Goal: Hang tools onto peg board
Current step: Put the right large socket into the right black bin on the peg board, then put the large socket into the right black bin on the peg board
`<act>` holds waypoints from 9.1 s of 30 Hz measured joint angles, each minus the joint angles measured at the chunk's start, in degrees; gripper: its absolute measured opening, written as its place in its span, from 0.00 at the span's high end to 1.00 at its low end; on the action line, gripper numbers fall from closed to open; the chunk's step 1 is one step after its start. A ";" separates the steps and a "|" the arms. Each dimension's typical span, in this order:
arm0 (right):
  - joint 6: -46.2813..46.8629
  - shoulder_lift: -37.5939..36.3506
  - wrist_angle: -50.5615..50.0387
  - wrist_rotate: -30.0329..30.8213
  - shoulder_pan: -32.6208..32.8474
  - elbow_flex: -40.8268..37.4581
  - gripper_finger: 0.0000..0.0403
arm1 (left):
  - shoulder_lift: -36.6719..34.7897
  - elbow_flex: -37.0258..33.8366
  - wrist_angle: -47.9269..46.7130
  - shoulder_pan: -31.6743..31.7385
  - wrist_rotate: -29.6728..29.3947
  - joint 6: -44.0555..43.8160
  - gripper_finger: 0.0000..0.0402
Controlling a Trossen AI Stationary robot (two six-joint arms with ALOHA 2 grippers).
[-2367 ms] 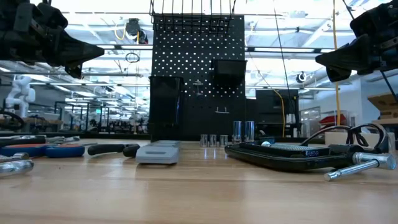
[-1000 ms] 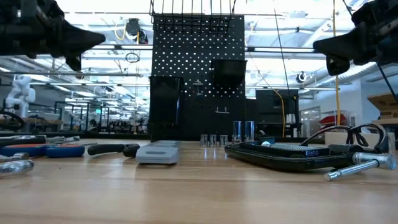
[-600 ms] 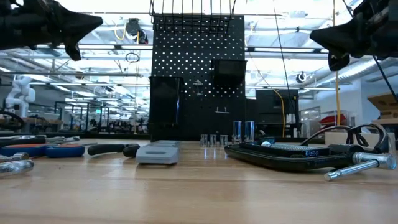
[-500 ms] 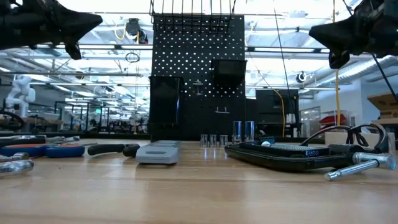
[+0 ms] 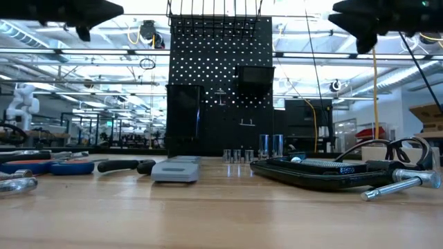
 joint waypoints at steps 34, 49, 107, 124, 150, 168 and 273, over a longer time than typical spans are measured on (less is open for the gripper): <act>-0.62 30.28 -12.16 -10.87 0.07 13.91 0.62 | 26.30 16.42 -21.22 0.00 2.73 -0.59 0.55; 0.86 41.19 -31.73 -12.22 1.46 28.66 0.62 | 29.55 16.34 -16.80 0.00 1.85 11.23 0.55; -3.54 57.67 -21.76 -3.44 -7.68 22.56 0.62 | 34.58 14.28 -13.22 2.86 11.04 6.75 0.55; -4.17 57.73 -23.18 -6.39 -11.31 22.65 0.51 | 34.58 14.28 -14.40 2.86 11.04 6.75 0.55; -7.58 62.72 -16.41 -8.29 -12.46 22.65 0.40 | 34.58 14.28 -14.47 2.86 11.02 6.73 0.55; -6.90 67.48 -13.23 -9.91 -12.87 22.67 0.45 | 34.58 14.33 -14.66 2.86 11.02 6.75 0.55; 3.29 54.02 -5.61 2.54 0.39 18.30 0.39 | 34.60 14.33 -12.38 2.86 12.11 5.27 0.55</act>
